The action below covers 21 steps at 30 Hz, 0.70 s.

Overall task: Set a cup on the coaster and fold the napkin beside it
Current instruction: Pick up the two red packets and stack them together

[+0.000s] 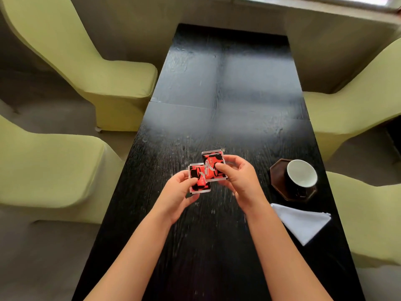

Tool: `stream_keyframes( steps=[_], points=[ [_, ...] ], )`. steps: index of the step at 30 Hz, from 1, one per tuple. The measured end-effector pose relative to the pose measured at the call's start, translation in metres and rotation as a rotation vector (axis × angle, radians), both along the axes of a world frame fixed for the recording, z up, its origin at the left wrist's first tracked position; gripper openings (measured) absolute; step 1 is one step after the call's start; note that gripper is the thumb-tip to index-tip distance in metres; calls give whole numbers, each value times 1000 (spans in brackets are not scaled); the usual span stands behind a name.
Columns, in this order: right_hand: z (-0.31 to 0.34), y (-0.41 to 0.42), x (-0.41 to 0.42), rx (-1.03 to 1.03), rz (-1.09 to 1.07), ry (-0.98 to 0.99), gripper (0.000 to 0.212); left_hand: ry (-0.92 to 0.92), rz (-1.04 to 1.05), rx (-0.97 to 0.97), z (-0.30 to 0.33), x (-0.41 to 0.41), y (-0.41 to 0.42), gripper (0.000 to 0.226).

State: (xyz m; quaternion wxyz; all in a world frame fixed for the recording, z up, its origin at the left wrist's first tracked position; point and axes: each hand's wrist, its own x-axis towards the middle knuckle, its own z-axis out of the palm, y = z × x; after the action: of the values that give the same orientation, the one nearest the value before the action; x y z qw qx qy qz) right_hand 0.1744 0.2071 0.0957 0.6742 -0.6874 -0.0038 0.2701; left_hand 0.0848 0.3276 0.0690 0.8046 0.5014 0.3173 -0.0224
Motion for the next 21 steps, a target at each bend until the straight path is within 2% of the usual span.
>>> stream_keyframes(
  steps=[7,14,18,21],
  points=[
    [7,-7,-10,-49,7,-66,14,-27,99,105,8,-11,-3,12],
    [6,-1,-33,-327,-37,-269,13,-90,98,55,21,-22,-13,15],
    [14,-6,-41,-281,-2,-259,11,-101,121,83,24,-26,-19,8],
    [16,-10,-46,-280,3,-285,18,-123,145,139,25,-29,-26,6]
  ],
)
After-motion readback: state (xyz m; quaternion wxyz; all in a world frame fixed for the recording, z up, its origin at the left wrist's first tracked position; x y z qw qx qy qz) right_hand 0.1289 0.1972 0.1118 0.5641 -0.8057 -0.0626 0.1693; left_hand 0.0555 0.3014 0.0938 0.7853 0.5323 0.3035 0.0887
